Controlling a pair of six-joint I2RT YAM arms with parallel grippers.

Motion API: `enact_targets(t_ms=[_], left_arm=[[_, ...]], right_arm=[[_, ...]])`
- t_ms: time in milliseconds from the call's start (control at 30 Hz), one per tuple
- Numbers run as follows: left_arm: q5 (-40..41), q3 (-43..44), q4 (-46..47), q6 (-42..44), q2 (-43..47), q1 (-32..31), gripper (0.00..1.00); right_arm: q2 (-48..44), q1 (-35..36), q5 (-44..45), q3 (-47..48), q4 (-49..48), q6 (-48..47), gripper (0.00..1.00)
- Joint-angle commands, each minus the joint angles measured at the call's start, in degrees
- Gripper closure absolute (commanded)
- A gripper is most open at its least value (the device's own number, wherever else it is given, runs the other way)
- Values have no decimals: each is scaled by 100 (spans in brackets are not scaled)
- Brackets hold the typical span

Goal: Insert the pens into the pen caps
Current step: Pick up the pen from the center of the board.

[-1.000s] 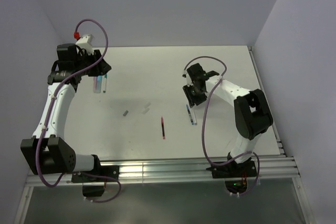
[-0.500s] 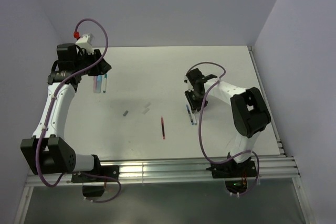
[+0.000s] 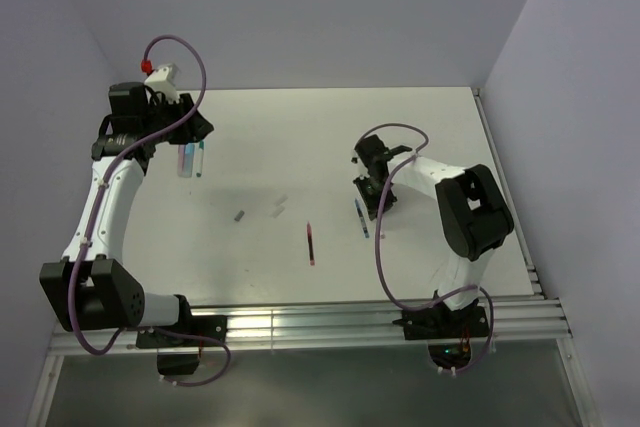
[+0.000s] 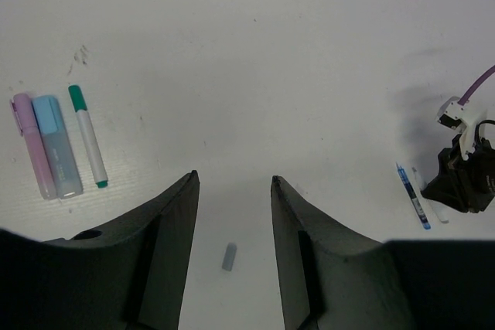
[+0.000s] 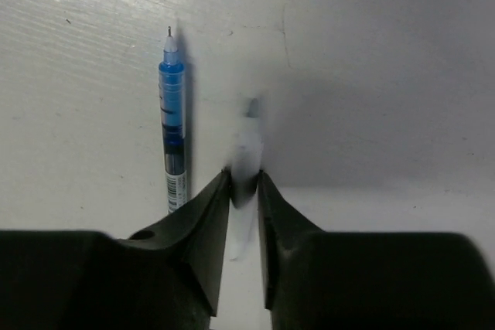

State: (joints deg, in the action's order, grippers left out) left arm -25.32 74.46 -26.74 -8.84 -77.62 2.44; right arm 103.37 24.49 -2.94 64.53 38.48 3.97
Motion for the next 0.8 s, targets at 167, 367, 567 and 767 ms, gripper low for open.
enact_targets(t_ms=[167, 367, 567, 767], left_arm=[[-315, 157, 327, -197, -86, 11, 51], [-947, 148, 521, -285, 10, 11, 49], [-2201, 140, 967, -530, 335, 20, 39], [-3786, -1027, 4568, -3452, 476, 2, 38]], right_arm=[[113, -14, 48, 112, -25, -89, 100], [-519, -216, -426, 1120, 177, -685, 100], [-1275, -322, -1672, 2394, 327, -906, 100], [-1522, -252, -3981, 3503, 178, -197, 100]])
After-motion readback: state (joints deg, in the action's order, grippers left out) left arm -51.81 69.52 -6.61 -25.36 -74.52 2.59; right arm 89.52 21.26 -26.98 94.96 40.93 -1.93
